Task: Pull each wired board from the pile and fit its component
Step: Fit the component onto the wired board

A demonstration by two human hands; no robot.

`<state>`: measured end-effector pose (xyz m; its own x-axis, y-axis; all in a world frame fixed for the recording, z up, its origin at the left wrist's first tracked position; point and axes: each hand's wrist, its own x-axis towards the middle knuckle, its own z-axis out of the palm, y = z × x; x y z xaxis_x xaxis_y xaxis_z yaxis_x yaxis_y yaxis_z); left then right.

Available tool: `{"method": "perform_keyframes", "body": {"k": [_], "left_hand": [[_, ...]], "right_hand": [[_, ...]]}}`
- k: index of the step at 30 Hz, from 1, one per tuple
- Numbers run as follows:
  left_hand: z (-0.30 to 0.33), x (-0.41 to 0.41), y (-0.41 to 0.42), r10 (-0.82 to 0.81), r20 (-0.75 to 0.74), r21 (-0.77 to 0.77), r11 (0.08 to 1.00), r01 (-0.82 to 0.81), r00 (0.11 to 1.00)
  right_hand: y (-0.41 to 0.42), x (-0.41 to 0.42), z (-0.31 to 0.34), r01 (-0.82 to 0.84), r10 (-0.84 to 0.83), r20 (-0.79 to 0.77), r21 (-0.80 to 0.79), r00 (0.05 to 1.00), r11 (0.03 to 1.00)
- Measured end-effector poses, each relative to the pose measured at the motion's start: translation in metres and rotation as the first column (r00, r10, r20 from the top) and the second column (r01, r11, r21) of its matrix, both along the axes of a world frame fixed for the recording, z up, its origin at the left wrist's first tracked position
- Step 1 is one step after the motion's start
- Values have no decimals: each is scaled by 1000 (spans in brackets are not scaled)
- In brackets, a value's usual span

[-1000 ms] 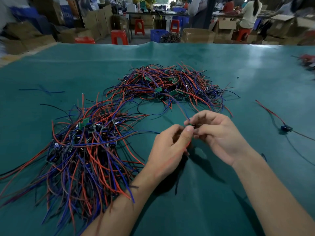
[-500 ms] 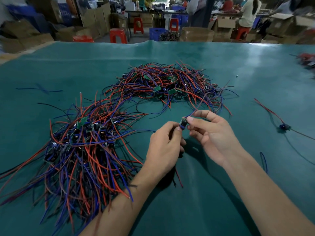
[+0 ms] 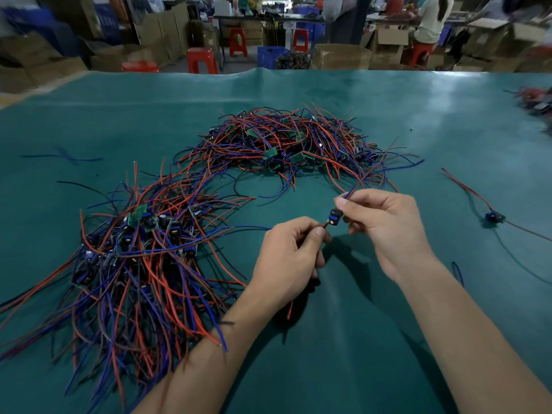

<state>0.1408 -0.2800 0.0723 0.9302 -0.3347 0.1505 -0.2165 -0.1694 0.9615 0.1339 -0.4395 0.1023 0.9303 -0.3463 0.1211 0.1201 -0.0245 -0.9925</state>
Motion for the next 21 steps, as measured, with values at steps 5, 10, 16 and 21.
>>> {"method": "perform_keyframes", "body": {"k": [5, 10, 16, 21], "left_hand": [[2, -2, 0, -50, -30, 3, 999, 50, 998], [1, -2, 1, -16, -53, -10, 1000, 15, 998], [1, 2, 2, 127, -86, -125, 983, -137, 988], [1, 1, 1, 53, -83, -149, 987, -65, 995]], "right_hand": [[-27, 8, -3, 269, -264, 96, -39, 960, 962], [-45, 11, -5, 572, -581, 136, 100, 802, 814], [-18, 4, -6, 219, -212, -216, 11, 953, 976], [15, 0, -9, -250, 247, -124, -5, 961, 968]]}}
